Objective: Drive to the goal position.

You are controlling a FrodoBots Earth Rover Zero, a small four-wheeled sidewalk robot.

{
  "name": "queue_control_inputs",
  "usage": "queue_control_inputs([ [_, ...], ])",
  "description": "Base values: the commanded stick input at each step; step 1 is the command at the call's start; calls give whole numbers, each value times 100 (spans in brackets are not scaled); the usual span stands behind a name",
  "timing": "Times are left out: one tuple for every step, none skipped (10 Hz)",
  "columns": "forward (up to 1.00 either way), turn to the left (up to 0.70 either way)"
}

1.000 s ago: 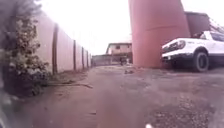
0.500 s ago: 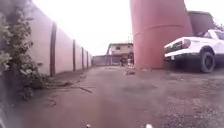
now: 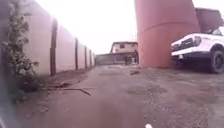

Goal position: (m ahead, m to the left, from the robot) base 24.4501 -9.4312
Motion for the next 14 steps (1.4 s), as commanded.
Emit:
queue_control_inputs([
  [60,0],
  [60,0],
  [60,0],
  [60,0],
  [60,0],
  [60,0],
  [60,0],
  [60,2],
  [60,7],
  [60,13],
  [60,15],
  [60,15],
  [60,14],
  [60,11],
])
